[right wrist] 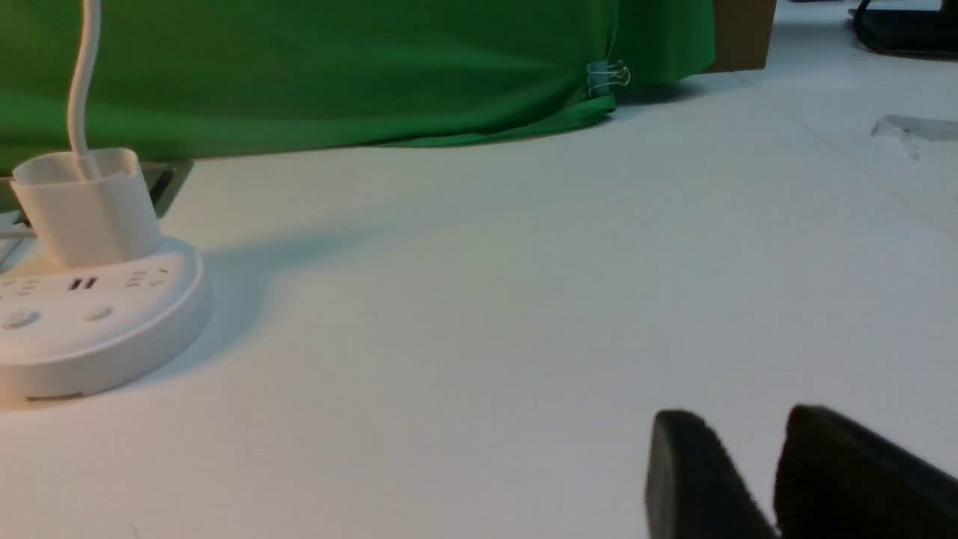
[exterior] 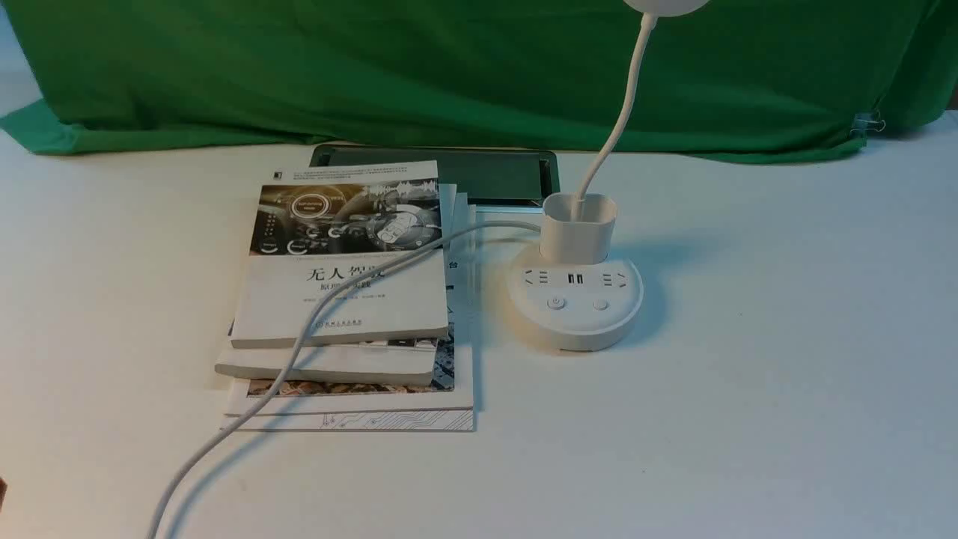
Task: Turn on the desk lamp on the white desktop with your hand.
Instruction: 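Press the button on the base of the white desk lamp with the right gripper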
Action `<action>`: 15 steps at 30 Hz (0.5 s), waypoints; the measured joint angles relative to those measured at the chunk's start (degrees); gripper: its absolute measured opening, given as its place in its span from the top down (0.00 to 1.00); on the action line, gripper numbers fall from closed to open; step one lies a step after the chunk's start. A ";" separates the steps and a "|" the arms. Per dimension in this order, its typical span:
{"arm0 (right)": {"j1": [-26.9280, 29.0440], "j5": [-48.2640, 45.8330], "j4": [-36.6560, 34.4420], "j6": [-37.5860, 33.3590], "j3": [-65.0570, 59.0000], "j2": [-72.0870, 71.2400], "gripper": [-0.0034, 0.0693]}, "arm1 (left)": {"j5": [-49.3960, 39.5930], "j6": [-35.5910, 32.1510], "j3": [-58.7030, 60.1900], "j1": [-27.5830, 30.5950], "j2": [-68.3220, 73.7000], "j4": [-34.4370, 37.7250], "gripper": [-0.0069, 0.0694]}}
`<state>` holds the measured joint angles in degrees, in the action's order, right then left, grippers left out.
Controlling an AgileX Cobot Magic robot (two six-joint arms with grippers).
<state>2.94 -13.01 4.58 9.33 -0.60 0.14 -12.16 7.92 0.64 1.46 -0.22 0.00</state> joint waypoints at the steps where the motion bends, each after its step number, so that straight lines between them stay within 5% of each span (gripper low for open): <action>1: 0.00 0.00 0.00 0.00 0.00 0.00 0.63 | 0.00 0.00 0.00 0.00 0.00 0.00 0.88; 15: 0.00 0.09 0.00 0.00 0.00 0.00 0.63 | 0.00 0.00 0.00 0.00 0.00 2.31 0.88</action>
<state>2.94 -12.93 4.58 9.33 -0.60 0.14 -12.16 7.92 0.64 1.46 -0.22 2.31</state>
